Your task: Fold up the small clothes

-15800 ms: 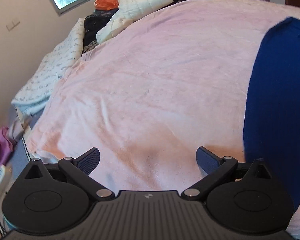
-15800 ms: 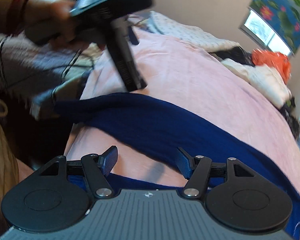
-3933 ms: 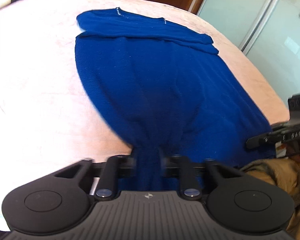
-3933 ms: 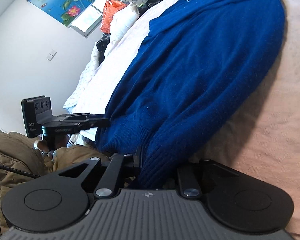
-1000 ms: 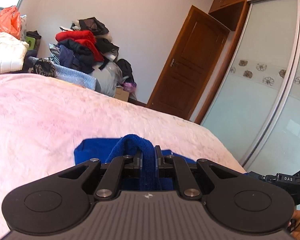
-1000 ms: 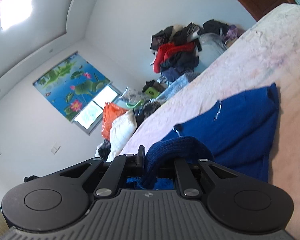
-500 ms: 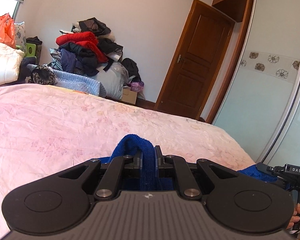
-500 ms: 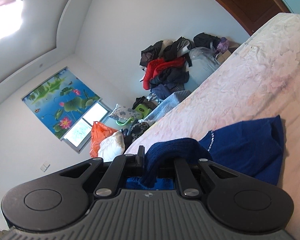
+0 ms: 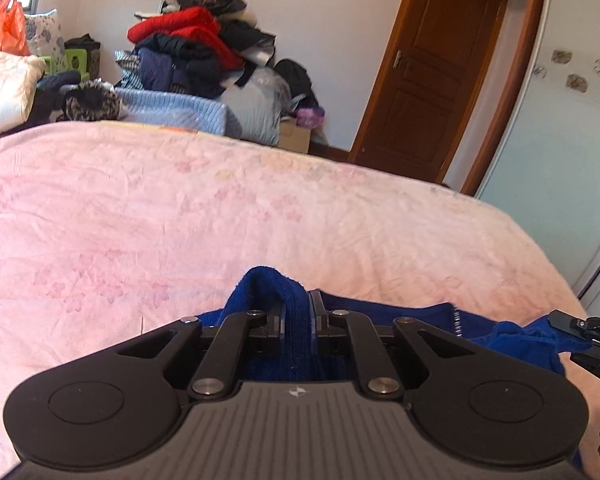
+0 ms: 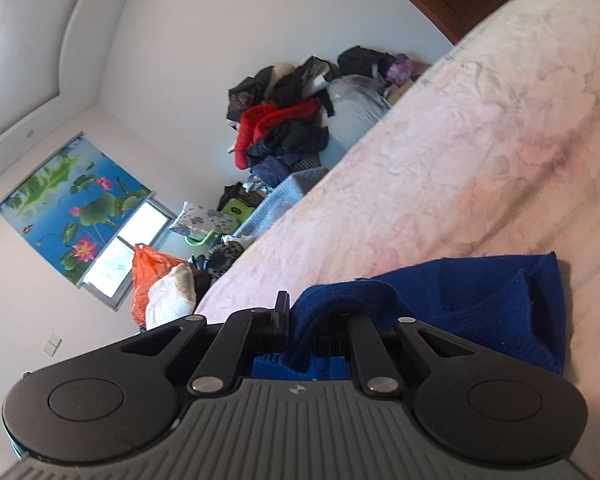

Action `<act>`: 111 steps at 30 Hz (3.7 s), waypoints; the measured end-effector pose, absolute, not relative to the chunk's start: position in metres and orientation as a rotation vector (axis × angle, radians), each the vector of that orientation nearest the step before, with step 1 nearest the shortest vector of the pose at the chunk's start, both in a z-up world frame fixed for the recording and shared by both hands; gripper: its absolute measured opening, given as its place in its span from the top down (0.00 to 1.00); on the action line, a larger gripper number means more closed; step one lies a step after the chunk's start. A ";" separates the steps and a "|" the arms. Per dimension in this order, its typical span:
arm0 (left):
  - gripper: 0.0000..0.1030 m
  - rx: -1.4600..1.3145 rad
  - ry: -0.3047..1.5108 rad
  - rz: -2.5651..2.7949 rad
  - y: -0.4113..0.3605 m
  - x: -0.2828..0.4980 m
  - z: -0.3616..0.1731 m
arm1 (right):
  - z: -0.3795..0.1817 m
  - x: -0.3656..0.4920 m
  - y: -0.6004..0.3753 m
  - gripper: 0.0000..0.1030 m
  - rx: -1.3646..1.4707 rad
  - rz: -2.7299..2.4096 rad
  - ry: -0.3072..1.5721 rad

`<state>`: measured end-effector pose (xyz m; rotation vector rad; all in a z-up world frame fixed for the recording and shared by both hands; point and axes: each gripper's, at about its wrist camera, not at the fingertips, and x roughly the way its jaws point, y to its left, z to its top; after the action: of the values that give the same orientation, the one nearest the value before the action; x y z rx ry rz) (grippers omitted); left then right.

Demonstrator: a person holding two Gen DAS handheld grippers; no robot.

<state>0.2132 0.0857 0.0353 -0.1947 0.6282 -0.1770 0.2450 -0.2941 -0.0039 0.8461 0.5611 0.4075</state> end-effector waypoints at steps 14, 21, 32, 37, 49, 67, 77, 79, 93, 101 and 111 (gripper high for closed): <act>0.84 -0.262 0.787 -0.139 0.092 0.260 0.008 | -0.047 0.275 -0.296 0.81 0.940 0.341 0.661; 0.20 -0.357 0.740 -0.090 0.115 0.262 0.017 | -0.047 0.282 -0.294 0.53 0.920 0.313 0.663; 0.20 -0.081 0.723 -0.211 0.088 0.229 0.027 | -0.022 0.277 -0.271 0.37 0.720 0.340 0.664; 0.20 0.144 0.686 -0.211 0.045 0.240 0.017 | -0.026 0.276 -0.263 0.36 0.721 0.337 0.690; 0.20 0.144 0.762 0.285 0.105 0.290 0.006 | -0.010 0.247 -0.258 0.27 0.660 0.337 0.672; 0.20 -0.194 0.825 -0.266 0.168 0.087 -0.032 | 0.003 0.127 -0.260 0.11 0.489 0.259 0.666; 0.51 -0.066 0.780 -0.244 0.150 0.085 -0.034 | -0.013 0.092 -0.250 0.51 0.290 0.158 0.769; 0.69 -0.027 0.777 -0.230 0.148 0.084 -0.034 | -0.013 0.089 -0.247 0.71 0.234 0.129 0.764; 0.93 -0.009 0.783 -0.146 0.161 0.075 -0.025 | -0.009 0.087 -0.238 0.79 0.042 0.062 0.749; 0.90 0.031 0.812 -0.079 0.147 0.076 -0.017 | 0.025 0.089 -0.210 0.34 0.055 0.147 0.614; 0.27 0.095 0.738 0.025 0.134 0.067 -0.005 | 0.006 0.113 -0.145 0.02 0.014 0.258 0.682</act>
<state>0.0670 0.1337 -0.0051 0.0949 0.7378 0.0247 0.1125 -0.1450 0.0060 0.0144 0.6824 0.2584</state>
